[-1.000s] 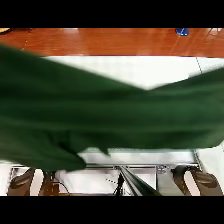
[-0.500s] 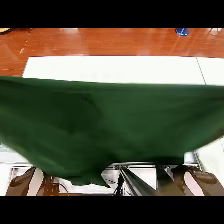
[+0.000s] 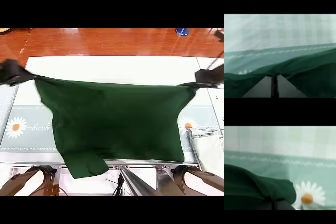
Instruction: Fold the shirts.
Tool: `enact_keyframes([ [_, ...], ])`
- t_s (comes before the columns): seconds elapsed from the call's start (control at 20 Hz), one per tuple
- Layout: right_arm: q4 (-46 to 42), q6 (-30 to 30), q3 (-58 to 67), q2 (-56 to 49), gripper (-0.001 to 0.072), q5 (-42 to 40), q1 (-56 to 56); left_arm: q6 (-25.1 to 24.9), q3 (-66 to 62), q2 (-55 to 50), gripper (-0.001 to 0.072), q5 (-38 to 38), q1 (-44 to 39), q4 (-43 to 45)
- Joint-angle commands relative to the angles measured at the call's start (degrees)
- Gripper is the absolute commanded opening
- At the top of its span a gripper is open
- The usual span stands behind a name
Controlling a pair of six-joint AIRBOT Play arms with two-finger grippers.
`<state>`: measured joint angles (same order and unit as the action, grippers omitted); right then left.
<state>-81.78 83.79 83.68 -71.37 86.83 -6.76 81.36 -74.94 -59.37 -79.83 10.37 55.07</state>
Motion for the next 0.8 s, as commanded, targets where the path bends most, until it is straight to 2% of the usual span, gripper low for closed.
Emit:
enact_keyframes([
  [0.0, 2.4, -0.2, -0.4, -7.4, 0.0021, -15.7, 0.1, -1.8, 2.5, -9.6, 0.0016, 16.7, -6.2, -0.2],
  [0.1, 3.0, 0.2, -0.4, -9.4, 0.0021, -24.7, 0.1, -1.9, 2.5, -13.8, 0.0017, 23.2, -6.9, -0.2],
  [0.2, 4.8, 0.2, -0.4, -11.1, 0.0021, -32.7, 0.1, -1.9, 2.5, -17.7, 0.0017, 26.4, -7.3, -0.2],
  [0.4, 8.0, 3.7, -0.4, -15.2, 0.0021, -43.6, 0.1, -2.7, 2.5, -23.6, 0.0017, 32.9, -8.7, -0.2],
  [0.6, 8.0, 5.8, -0.4, -20.2, 0.0021, -44.2, 0.1, -2.7, 2.5, -27.2, 0.0017, 40.6, -11.8, -0.5],
  [0.75, 7.9, 5.8, -0.4, -22.4, 0.0022, -42.7, 0.1, -2.7, 2.5, -30.4, 0.0017, 41.1, -13.6, -0.5],
])
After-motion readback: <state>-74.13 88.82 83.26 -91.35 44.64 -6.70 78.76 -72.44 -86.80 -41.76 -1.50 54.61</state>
